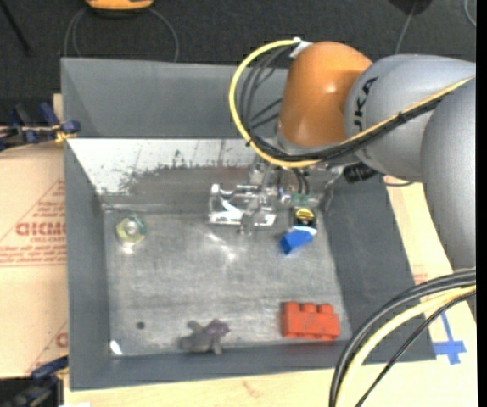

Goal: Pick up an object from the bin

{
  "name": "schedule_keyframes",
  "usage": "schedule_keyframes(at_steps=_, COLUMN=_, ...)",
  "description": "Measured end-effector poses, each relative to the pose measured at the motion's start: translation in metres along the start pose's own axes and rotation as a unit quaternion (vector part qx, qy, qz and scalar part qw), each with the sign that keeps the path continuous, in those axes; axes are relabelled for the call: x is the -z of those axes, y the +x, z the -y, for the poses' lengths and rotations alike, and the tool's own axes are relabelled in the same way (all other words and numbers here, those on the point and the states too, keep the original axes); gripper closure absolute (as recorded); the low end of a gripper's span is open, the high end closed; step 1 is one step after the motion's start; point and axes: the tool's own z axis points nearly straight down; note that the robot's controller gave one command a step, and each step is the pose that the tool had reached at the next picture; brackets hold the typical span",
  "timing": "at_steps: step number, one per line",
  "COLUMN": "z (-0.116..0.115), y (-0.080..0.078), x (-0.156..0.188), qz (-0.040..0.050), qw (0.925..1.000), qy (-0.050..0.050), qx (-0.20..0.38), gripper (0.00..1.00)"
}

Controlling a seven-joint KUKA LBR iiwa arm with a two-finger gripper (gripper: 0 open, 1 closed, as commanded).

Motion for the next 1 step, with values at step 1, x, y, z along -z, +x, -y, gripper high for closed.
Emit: schedule_keyframes(at_steps=1, z=0.0, y=-0.001, x=0.0241, qz=-0.0018, qw=1.0, qy=0.0, qx=0.0, gripper=1.0)
